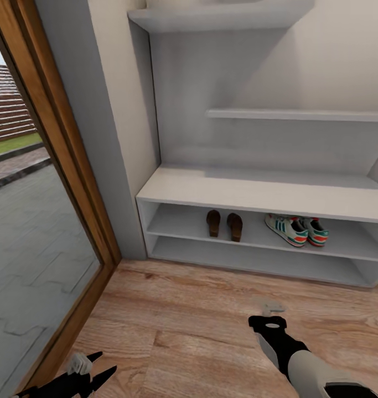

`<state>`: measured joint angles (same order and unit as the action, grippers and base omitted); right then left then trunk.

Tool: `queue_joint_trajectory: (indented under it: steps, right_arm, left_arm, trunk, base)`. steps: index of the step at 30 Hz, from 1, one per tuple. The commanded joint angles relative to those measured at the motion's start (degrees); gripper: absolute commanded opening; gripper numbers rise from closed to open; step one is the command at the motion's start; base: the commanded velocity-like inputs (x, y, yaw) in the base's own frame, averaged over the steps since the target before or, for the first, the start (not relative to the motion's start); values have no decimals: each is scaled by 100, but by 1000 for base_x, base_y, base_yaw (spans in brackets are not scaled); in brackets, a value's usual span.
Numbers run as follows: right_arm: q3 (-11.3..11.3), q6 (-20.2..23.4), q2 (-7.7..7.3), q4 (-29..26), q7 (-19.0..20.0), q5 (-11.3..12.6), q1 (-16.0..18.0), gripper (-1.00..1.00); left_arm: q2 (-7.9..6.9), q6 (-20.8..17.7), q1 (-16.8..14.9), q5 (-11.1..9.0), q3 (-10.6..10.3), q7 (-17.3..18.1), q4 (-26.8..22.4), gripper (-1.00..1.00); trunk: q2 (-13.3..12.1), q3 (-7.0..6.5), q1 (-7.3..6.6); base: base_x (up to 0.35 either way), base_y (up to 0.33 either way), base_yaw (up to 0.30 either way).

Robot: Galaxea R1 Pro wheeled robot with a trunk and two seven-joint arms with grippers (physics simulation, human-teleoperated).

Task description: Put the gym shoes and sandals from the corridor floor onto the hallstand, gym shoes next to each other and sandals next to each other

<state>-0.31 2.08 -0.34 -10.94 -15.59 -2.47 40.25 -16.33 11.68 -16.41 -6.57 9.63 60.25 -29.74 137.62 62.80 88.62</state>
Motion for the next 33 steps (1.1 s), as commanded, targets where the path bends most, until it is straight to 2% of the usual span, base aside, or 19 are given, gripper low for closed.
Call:
queue_joint_trajectory:
  steps: [1, 7, 19, 20, 25, 33]
  right_arm:
    - [2, -89, -40, 107, -10, -25, -3, 100]
    - [9, -1120, -255, 779, 8, -35, -203, 100]
    - [20, -2547, -313, 933, 12, -38, -1015, 100]
    - [21, -2926, -315, 940, 14, -39, -1217, 100]
    - [22, -3438, -317, 944, 13, -39, -1465, 100]
    - [22, -3880, -317, 945, 12, -33, -1746, 100]
  left_arm:
    - [-1, 36, -2, -3, 10, -39, 7, 100]
    - [-2, 36, 8, -8, 25, -613, 42, 100]
    - [-2, 39, 34, -8, -4, -1581, 94, 100]
    - [-7, 44, 33, -17, 4, -1806, 182, 100]
    - [-10, 147, 33, -42, 17, -2168, 409, 100]
    - [15, 411, 33, -64, 22, -2911, 647, 100]
  trunk:
    - [-40, -17, -24]
    - [-280, -144, -156]
    - [-762, -401, -419]
    - [-802, -423, -441]
    - [-1002, -530, -551]
    - [-1323, -705, -727]
  base:
    - [0, 0, -217]
    - [0, 0, -247]
    - [0, 0, -272]
    - [0, 0, -277]
    - [0, 0, -277]
    - [0, 0, -277]
